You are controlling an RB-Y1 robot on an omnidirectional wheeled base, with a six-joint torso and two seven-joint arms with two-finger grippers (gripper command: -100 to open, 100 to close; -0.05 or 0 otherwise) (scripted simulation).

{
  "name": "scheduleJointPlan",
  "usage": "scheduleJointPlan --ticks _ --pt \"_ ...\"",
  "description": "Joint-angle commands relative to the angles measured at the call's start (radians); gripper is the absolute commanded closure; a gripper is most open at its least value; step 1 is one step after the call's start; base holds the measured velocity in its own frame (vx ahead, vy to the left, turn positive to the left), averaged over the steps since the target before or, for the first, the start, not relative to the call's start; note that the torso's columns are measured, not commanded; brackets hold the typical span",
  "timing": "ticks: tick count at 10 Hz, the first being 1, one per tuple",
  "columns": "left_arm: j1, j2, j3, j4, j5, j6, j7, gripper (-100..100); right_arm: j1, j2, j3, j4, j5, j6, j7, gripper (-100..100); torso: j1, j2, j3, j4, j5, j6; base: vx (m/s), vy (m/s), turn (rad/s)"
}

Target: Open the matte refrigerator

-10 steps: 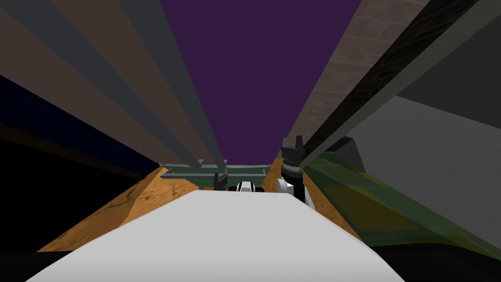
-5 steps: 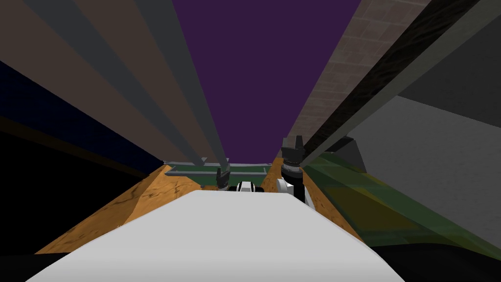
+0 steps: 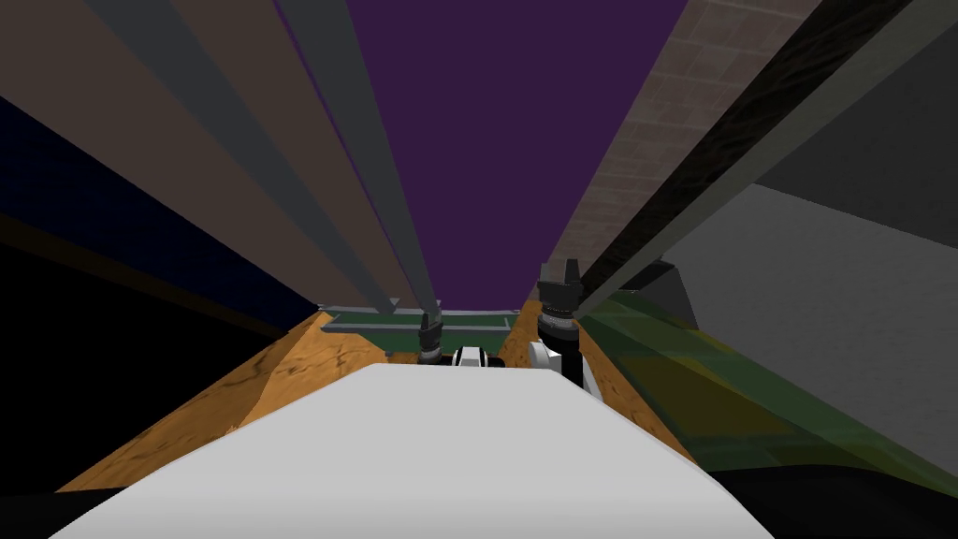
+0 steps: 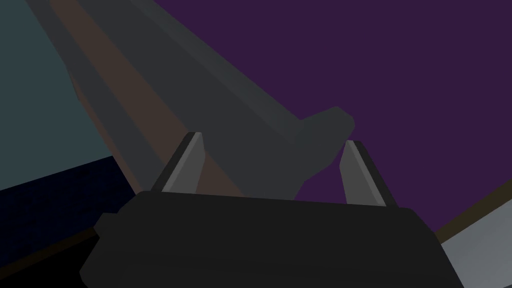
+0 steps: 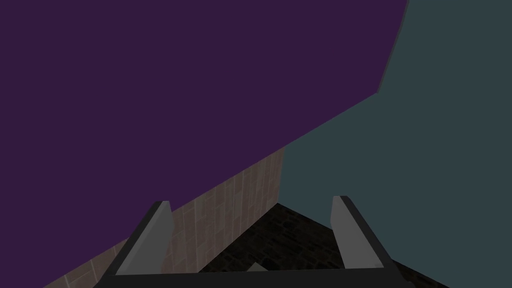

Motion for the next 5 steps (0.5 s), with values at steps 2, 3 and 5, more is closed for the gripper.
scheduleJointPlan --ticks 2,3,5 --pt "0.035 0.013 -0.005 0.033 0.005 -0.079 0.016 100 0.0 0.0 0.0 0.0 0.0 0.0 0.0 0 0.002 0.0 0.001 -0.001 0.001 0.002 0.054 -0.024 -0.004" --pt "0.045 0.016 -0.006 0.042 0.006 -0.097 0.019 100 0.0 0.0 0.0 0.0 0.0 0.0 0.0 0 0.003 0.0 0.001 -0.001 0.002 0.002 0.039 -0.013 -0.023" --pt "0.063 0.023 -0.009 0.06 0.008 -0.133 0.027 100 0.0 0.0 0.0 0.0 0.0 0.0 0.0 0 0.003 0.0 0.001 -0.001 0.002 0.002 0.034 -0.016 -0.017"
